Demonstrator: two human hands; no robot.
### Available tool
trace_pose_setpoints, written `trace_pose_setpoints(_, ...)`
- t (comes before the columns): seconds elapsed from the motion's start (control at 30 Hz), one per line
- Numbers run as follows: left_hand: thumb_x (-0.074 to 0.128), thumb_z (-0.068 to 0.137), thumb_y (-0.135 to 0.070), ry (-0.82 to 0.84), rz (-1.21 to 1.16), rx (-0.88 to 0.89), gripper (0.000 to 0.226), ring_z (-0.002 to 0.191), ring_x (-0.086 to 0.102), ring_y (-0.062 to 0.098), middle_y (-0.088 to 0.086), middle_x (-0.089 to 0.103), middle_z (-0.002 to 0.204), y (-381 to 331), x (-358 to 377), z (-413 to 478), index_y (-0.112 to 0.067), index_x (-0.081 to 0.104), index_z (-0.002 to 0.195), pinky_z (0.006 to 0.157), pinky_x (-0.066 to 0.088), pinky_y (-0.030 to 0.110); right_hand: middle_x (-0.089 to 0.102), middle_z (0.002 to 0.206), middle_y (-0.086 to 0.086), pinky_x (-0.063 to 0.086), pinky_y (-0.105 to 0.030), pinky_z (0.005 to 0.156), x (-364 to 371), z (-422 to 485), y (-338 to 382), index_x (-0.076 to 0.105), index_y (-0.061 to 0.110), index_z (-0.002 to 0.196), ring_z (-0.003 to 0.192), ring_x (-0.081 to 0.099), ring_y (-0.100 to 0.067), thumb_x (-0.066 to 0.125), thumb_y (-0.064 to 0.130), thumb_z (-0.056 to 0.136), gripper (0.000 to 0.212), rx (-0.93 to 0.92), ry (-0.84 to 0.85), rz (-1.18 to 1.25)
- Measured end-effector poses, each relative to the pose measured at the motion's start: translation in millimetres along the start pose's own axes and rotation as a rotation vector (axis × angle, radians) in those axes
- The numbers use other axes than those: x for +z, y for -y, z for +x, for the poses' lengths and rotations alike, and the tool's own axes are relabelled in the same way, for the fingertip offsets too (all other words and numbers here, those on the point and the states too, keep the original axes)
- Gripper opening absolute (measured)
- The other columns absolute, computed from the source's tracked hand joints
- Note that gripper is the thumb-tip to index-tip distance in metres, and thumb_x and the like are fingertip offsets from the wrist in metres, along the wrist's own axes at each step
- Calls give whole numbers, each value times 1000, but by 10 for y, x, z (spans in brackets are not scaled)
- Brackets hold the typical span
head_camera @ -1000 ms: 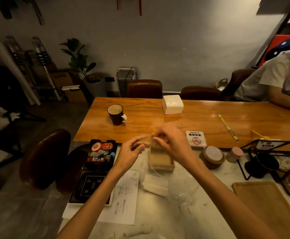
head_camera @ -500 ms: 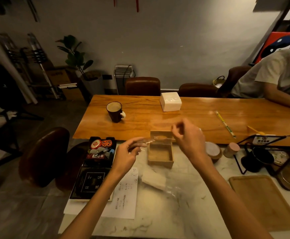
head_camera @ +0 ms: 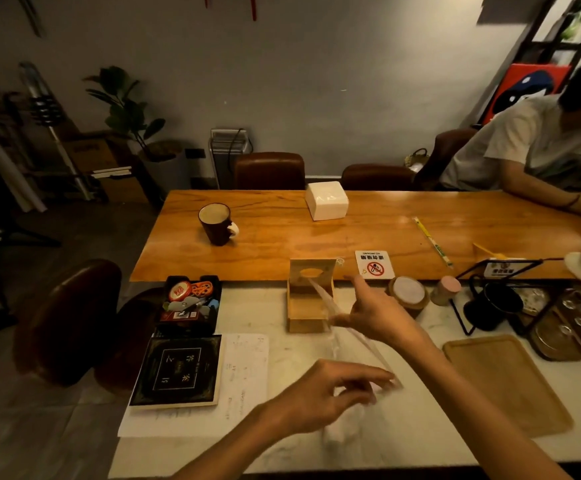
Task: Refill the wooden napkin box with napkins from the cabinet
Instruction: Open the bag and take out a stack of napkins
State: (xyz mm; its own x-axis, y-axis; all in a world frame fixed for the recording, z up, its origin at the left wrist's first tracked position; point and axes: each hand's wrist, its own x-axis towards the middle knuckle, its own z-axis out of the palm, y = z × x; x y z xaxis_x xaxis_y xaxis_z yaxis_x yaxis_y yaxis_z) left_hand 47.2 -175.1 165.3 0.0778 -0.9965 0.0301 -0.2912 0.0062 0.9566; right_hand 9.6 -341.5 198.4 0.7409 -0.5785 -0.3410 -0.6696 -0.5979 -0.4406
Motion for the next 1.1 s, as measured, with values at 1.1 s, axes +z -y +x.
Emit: trace_pose_setpoints(1.1,47,100,-3,-498,-184,-159,30,89,72,30,7,71,113,228,-905,-86,-13,56,126,72,59,54,70,87,6,49,-21,64,97,55,575,73,23,97,76,61,-6,66,35,87,17,-746,-405,-30)
